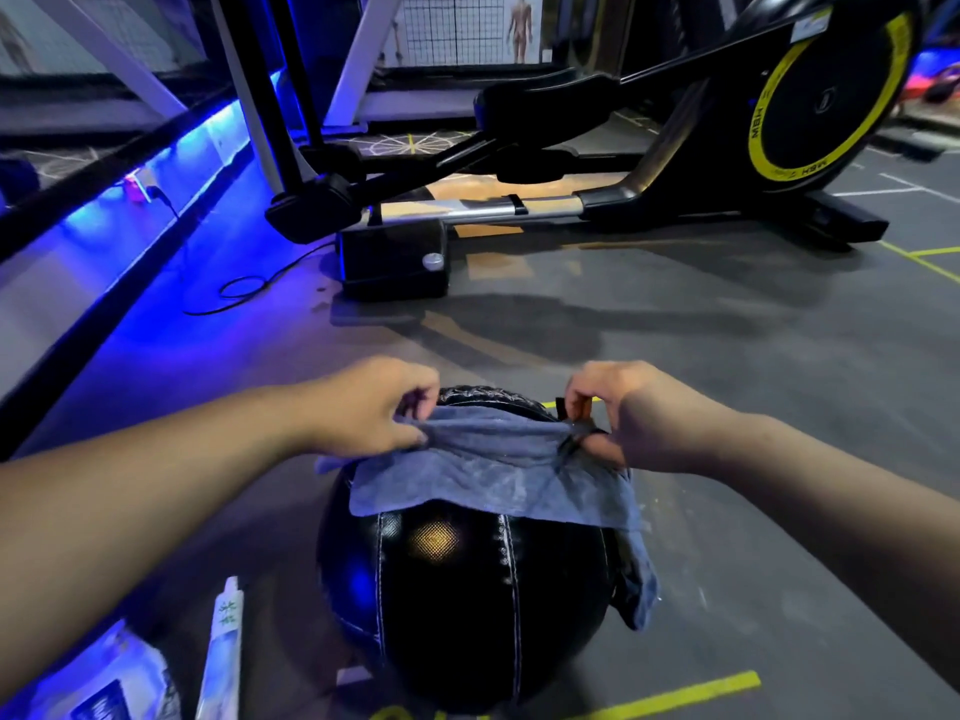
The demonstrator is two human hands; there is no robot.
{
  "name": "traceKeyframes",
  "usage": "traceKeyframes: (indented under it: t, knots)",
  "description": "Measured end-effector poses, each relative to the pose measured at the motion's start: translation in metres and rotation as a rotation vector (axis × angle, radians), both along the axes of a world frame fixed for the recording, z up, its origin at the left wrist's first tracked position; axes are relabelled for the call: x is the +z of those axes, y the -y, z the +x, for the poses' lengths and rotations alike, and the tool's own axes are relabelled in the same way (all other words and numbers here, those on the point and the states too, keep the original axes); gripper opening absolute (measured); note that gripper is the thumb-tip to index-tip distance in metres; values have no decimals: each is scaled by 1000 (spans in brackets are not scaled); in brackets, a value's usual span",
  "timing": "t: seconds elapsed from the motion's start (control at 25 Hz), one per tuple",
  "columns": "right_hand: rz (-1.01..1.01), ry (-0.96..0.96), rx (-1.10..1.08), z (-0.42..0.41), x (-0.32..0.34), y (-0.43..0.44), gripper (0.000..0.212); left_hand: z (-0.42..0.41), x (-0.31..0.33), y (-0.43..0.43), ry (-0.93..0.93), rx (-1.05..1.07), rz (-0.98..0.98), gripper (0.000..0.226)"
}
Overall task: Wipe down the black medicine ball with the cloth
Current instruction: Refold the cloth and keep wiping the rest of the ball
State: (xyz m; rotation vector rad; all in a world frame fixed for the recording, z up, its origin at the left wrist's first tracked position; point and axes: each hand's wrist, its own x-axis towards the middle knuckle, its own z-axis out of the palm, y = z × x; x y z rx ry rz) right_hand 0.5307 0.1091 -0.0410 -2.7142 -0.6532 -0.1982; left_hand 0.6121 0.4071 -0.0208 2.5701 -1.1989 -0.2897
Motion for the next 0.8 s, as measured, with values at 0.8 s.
traceKeyframes:
  t: [0.8]
  knots:
    - [102,-291,-230,17,19,-15,19,4,94,-33,229,234,-436,21]
